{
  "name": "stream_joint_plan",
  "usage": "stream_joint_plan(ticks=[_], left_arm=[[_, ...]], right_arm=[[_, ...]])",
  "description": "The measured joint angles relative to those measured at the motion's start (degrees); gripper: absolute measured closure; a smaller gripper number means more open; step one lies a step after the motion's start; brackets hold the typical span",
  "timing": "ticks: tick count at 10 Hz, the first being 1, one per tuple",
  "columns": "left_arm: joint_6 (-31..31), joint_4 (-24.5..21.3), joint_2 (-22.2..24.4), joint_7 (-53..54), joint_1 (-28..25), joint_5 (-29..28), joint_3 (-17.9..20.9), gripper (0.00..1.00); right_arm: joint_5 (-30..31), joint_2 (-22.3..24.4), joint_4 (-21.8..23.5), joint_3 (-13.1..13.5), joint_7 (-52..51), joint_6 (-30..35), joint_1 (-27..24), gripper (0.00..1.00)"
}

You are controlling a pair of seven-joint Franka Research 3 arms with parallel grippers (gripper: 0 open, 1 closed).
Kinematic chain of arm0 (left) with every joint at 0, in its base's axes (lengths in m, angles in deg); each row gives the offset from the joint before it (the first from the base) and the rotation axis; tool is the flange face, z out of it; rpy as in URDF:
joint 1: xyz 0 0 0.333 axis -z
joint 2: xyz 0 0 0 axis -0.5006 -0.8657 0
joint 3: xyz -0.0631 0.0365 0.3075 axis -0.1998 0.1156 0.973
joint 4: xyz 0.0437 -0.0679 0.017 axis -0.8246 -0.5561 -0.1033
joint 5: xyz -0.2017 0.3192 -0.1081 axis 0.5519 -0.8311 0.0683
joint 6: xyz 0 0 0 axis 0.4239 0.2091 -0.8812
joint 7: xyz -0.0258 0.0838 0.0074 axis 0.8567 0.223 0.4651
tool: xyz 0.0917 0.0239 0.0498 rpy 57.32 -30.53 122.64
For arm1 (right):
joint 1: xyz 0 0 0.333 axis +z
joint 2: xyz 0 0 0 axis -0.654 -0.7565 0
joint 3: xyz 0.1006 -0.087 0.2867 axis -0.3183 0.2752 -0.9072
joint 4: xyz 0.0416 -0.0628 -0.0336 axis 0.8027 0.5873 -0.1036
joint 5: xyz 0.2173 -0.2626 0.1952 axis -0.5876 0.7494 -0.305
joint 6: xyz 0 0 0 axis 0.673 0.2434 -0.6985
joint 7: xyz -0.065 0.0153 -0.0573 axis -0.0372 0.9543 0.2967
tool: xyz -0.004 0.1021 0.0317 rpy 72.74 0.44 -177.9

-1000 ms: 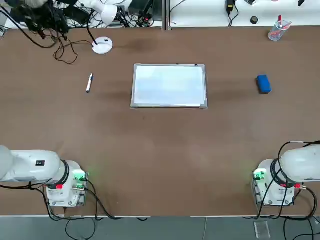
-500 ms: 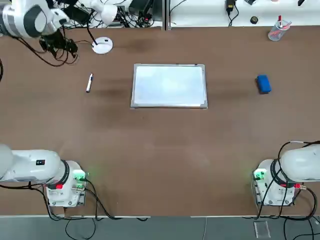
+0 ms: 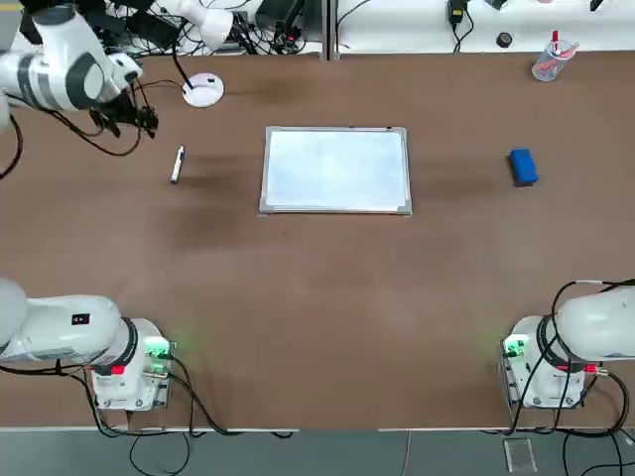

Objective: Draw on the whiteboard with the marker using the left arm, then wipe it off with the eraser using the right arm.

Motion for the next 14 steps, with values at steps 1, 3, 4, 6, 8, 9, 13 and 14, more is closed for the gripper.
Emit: stream_joint_plan(ticks=[1,3,4,6,8,9,13,14], left_arm=[[-2.7,-1.0,-1.6,0.0,0.1,0.3,-0.1,0.07],[-7.5,-2.1,-5.3,0.0,0.2,0.4,-0.1,0.08],[-9.8,-2.2,-7.3,0.0,0.2,0.4,-0.1,0.12],[-14.0,-2.3,-11.3,0.1,0.2,0.4,-0.2,0.16],[-16.9,-2.3,-14.6,0.1,0.3,0.4,-0.2,0.19],[-17.9,-2.3,-15.8,0.1,0.3,0.4,-0.2,0.25],[-20.2,-1.9,-18.7,0.1,0.4,0.4,-0.4,0.35],[-20.3,-1.7,-19.0,0.1,0.4,0.4,-0.4,0.41]], right_arm=[[0.2,0.0,0.0,0.0,0.0,-0.2,0.1,0.0],[0.7,0.0,0.0,-0.1,0.0,-0.5,0.7,0.0],[0.9,0.0,0.0,-0.2,0.0,-0.5,1.0,0.0],[1.2,-0.1,0.1,-0.2,0.0,-0.5,1.2,0.0],[1.4,-0.2,0.2,-0.1,0.1,-0.5,1.2,0.0],[1.4,-0.2,0.3,-0.1,0.1,-0.5,1.2,0.0],[1.4,-0.2,1.1,-0.1,0.5,-0.7,1.2,0.0],[1.4,-0.2,1.5,-0.1,0.7,-0.7,1.2,0.0]])
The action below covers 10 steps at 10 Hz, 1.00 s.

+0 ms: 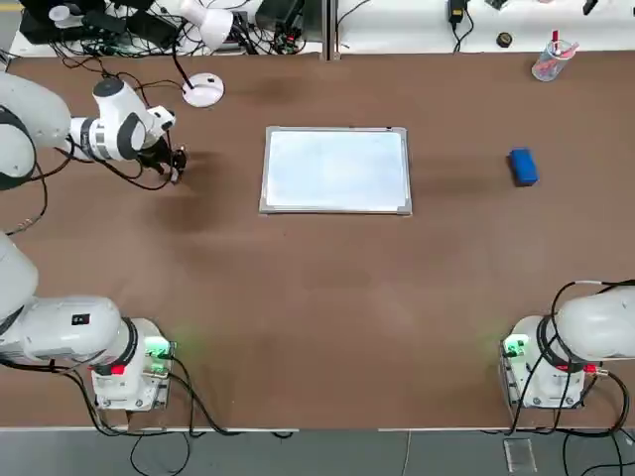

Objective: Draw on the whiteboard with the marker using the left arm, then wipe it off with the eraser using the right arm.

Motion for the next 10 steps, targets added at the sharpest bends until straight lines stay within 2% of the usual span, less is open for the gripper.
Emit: stream_joint_plan(ticks=[1,2,4,6,7,10], left_arm=[[0.0,0.2,-0.2,0.0,0.0,0.0,0.0,0.41],[0.0,0.3,-0.4,0.0,0.0,0.0,0.0,0.46],[0.0,0.7,-0.6,0.0,0.1,0.0,0.0,0.64],[0.0,0.9,-0.7,0.1,0.1,0.0,-0.1,0.72],[0.0,1.1,-0.7,0.1,0.3,0.0,-0.1,0.81],[2.2,3.0,-0.6,-1.1,0.6,0.2,-1.1,0.82]], right_arm=[[0.0,0.0,0.4,0.0,0.1,0.0,0.0,0.0],[0.0,0.0,0.8,0.0,0.3,0.2,0.0,0.0],[-0.1,0.0,1.1,0.0,0.3,2.0,0.1,0.0],[-0.4,0.0,1.2,-0.1,0.4,4.3,0.4,0.0],[-0.6,0.0,1.2,-0.1,0.4,4.9,0.5,0.0],[-0.9,0.0,1.2,-0.1,0.4,5.4,0.6,0.0]])
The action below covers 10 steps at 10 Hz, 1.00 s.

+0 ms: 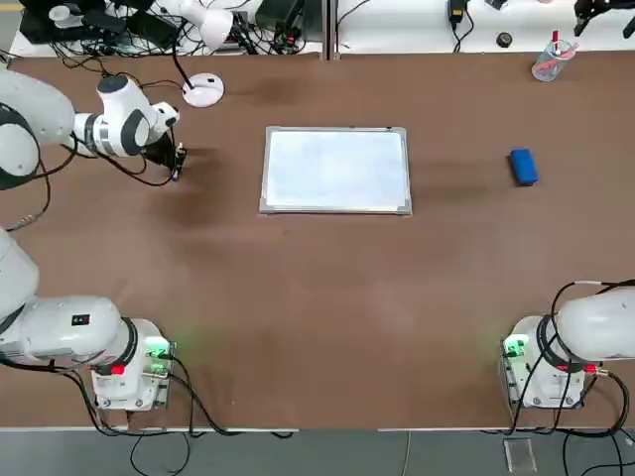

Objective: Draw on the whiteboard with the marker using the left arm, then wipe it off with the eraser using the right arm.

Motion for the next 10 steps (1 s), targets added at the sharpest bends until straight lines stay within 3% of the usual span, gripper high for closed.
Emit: stream_joint_plan(ticks=[2,4,7,10], left_arm=[[7.2,3.8,0.6,-3.6,0.0,0.1,-2.1,0.82],[18.3,9.7,1.5,-9.8,0.0,1.6,-5.6,0.82],[30.8,17.7,2.3,-18.0,0.8,10.8,-10.4,0.82],[35.3,20.4,2.0,-23.6,1.8,21.6,-13.1,0.82]], right_arm=[[-1.2,0.0,0.0,0.0,0.0,-0.1,0.0,0.0],[-1.7,0.0,0.0,0.0,0.0,-0.1,0.0,0.0],[-2.0,0.0,0.0,0.0,0.0,-0.1,0.0,0.0],[-2.0,0.0,0.0,0.1,0.0,-0.2,0.0,0.0]])
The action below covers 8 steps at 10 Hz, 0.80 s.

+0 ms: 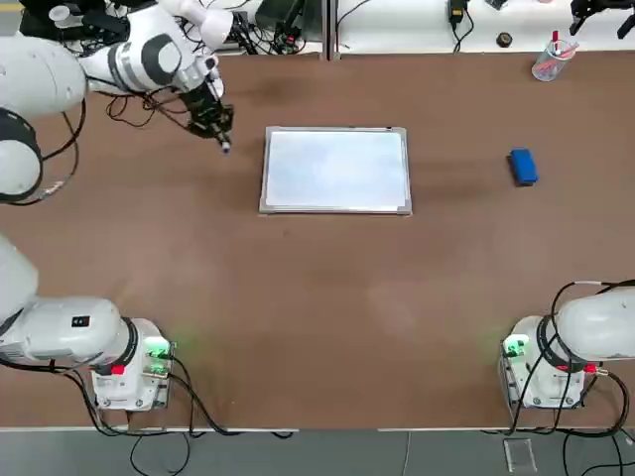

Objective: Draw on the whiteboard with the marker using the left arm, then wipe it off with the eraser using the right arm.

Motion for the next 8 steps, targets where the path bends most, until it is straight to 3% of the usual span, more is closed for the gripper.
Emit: stream_joint_plan(ticks=[8], left_arm=[[0.4,0.8,-9.1,-3.2,1.1,34.0,-4.9,0.82]], right_arm=[[0.0,0.0,0.0,0.2,0.0,-0.1,0.0,0.0]])
